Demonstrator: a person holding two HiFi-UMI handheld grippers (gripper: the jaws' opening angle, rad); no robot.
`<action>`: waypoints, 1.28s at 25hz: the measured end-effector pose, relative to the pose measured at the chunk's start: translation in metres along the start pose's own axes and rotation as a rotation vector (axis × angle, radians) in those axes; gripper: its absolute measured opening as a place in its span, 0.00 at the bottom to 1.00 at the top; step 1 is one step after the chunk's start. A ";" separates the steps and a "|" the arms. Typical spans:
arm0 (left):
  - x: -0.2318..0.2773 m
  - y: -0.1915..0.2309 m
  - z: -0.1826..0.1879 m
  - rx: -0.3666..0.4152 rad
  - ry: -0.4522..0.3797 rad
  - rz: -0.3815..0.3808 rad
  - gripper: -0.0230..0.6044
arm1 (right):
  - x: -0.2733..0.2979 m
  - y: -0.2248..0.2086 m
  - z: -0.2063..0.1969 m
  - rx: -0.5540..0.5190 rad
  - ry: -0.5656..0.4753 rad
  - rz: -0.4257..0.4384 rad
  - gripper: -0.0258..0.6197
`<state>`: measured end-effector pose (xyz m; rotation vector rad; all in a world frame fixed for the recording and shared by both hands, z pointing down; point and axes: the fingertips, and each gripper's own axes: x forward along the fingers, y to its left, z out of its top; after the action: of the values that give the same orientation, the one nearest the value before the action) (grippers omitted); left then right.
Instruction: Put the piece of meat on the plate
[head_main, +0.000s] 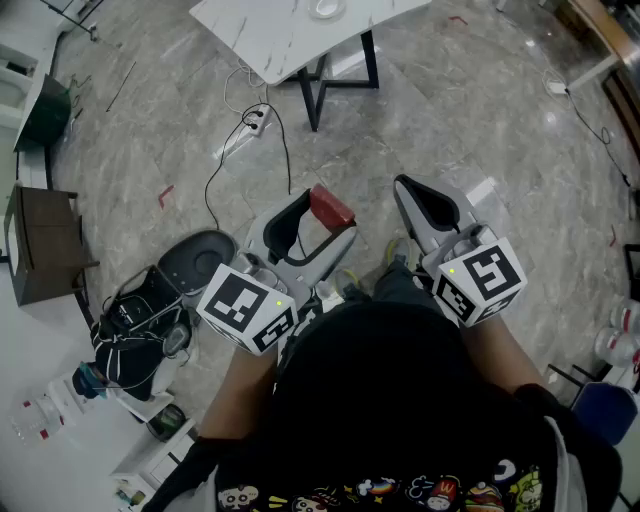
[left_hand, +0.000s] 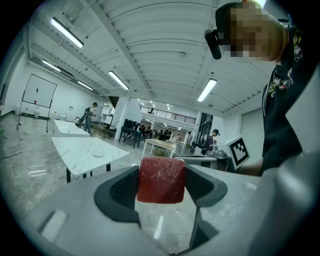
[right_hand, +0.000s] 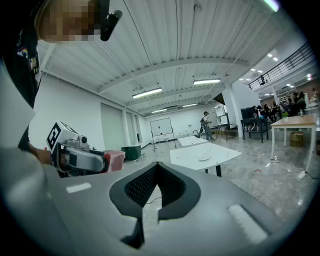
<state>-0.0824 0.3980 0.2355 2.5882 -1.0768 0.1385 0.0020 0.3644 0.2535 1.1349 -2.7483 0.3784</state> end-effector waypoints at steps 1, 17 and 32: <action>0.003 0.000 0.000 0.000 0.002 0.002 0.67 | 0.000 -0.004 -0.001 0.001 0.003 -0.001 0.07; 0.112 -0.023 -0.002 -0.013 0.072 0.072 0.67 | -0.025 -0.107 -0.014 0.051 0.041 0.074 0.08; 0.184 -0.024 -0.012 -0.017 0.120 0.138 0.67 | -0.026 -0.180 -0.025 0.050 0.064 0.128 0.08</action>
<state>0.0655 0.2947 0.2798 2.4552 -1.2062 0.3116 0.1486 0.2662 0.3037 0.9426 -2.7778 0.4929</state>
